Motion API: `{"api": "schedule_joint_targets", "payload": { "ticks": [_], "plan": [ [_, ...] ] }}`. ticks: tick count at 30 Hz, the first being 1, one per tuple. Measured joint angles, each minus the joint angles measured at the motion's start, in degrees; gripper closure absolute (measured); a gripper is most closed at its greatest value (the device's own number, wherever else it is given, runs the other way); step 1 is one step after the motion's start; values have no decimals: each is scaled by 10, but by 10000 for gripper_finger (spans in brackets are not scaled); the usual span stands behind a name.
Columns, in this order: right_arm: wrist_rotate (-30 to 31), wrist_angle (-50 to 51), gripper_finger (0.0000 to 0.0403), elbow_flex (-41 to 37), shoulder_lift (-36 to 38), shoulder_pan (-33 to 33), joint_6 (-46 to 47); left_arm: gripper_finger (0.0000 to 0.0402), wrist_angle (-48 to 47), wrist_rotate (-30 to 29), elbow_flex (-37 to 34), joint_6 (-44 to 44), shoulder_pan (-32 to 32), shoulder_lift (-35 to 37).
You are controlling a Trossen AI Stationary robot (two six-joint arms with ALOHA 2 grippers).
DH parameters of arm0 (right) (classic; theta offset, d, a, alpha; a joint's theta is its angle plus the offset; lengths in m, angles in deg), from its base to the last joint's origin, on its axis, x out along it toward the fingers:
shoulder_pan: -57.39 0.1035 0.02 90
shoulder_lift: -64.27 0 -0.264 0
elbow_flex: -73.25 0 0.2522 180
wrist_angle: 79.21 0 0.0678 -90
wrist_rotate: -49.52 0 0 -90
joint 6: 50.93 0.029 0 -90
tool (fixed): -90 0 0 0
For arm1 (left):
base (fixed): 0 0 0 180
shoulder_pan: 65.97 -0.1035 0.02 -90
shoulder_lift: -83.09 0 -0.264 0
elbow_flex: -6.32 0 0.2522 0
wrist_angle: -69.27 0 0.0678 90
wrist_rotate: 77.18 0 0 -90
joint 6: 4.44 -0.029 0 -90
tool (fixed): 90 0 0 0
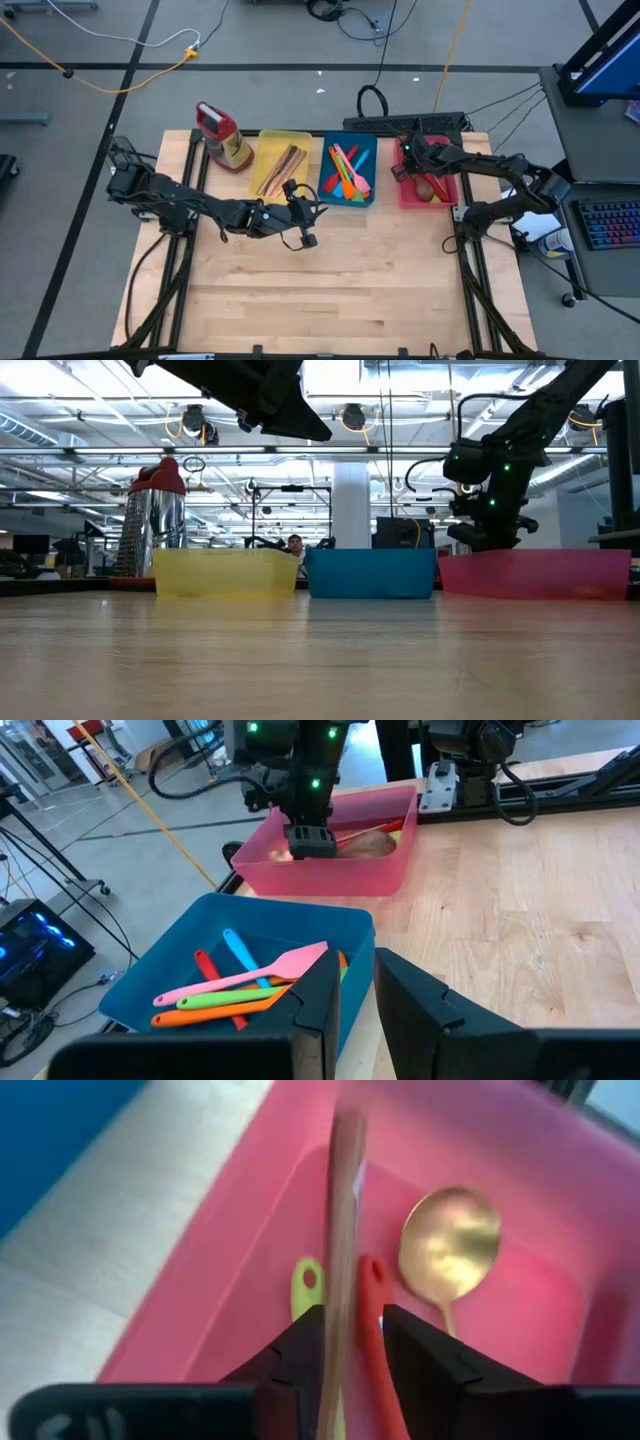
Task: Pick & Place Kitchen Items
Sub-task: Put the brown serving spoon into the pink bin, then return to Home Position
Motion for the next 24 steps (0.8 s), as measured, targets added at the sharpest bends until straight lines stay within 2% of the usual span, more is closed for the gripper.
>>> {"api": "schedule_joint_targets", "payload": {
  "ticks": [3, 7, 11, 15, 18, 22, 24],
  "plan": [
    [0, -2, 287, 0, 18, 0, -19, 332, 0, -6, 0, 0, 0, 0],
    [-3, -1, 273, 0, 55, 3, -26, 332, -4, -69, 0, -19, 2, 1],
    [-58, -1, 273, 0, 105, 5, -35, 335, -39, -126, -1, -66, 11, 22],
    [-177, -15, 287, 0, 159, 29, -48, 361, -87, -124, -1, -71, 24, 68],
    [-240, -46, 303, 0, 196, 63, -77, 391, -148, -123, -1, -68, 31, 125],
    [-260, -95, 337, 0, 240, 121, -114, 392, -232, -119, -1, -28, 32, 217],
    [-260, -113, 362, 0, 259, 148, -136, 392, -280, -89, 0, -21, 31, 264]
  ]
}}
